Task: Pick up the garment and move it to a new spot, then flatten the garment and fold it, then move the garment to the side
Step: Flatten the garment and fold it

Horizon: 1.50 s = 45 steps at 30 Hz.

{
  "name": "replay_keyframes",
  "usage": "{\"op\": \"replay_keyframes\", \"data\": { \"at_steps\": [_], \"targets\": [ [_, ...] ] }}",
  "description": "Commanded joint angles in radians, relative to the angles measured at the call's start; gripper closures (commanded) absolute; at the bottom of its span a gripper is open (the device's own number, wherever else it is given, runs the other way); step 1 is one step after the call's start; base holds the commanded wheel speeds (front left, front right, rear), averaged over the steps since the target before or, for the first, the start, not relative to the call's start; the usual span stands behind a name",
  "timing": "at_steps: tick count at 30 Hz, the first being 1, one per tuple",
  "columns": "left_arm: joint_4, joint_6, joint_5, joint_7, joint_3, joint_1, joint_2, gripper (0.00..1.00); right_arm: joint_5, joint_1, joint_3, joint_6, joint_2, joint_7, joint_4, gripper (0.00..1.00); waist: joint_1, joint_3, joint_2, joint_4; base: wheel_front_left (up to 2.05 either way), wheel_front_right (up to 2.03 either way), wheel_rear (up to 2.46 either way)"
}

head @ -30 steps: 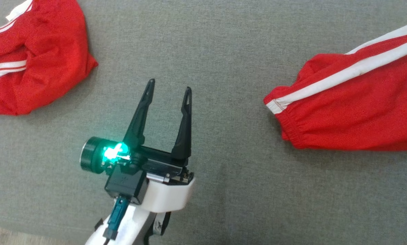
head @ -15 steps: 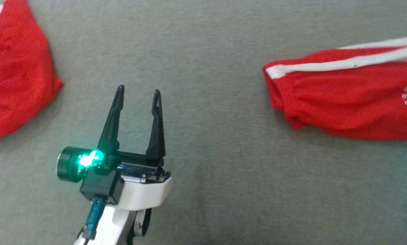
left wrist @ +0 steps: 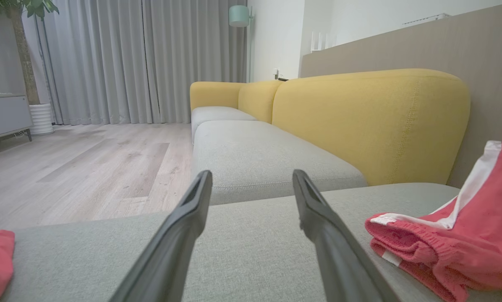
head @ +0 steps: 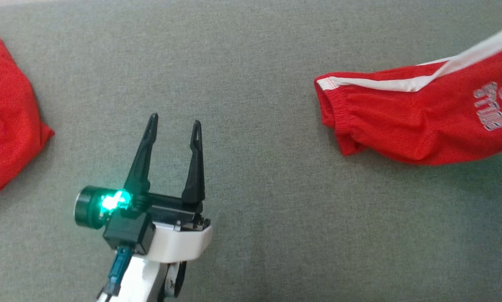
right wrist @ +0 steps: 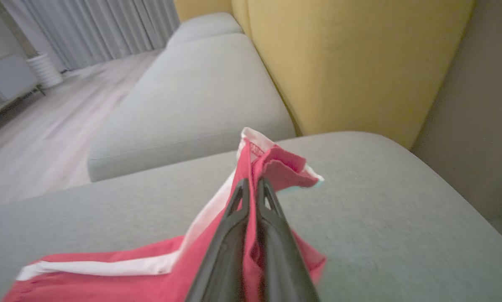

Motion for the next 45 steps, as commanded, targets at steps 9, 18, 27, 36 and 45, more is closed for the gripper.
{"op": "replay_keyframes", "data": {
  "at_steps": [9,18,27,36,45],
  "targets": [
    [-0.013,-0.033,0.010,-0.005,0.036,0.017,-0.030,0.00,-0.054,0.011,0.283,0.007,0.108,0.043,-0.275,1.00,0.0001,-0.027,-0.0001,0.030,0.00,0.00,0.00],
    [-0.008,-0.054,0.014,-0.005,0.051,0.036,-0.057,0.00,-0.066,0.103,0.480,0.007,0.199,-0.045,-0.215,0.00,0.0001,-0.055,-0.0001,0.091,0.00,0.00,0.00],
    [-0.074,-0.030,0.039,-0.005,0.122,0.142,-0.077,0.00,-0.173,0.266,0.345,0.007,0.160,-0.371,-0.234,0.00,0.0001,-0.177,-0.0001,0.107,0.00,0.00,0.00],
    [-0.052,-0.038,0.096,-0.005,0.152,0.381,-0.051,0.00,-0.334,0.504,0.295,0.007,0.180,-0.592,-0.054,0.00,0.0001,-0.350,-0.0001,0.091,0.00,0.00,0.00],
    [-0.025,-0.034,0.127,-0.005,0.183,0.480,-0.046,0.00,-0.382,0.568,0.304,0.007,0.203,-0.596,-0.056,0.00,0.0001,-0.389,-0.0001,0.074,0.00,0.00,0.00]
  ]
}}
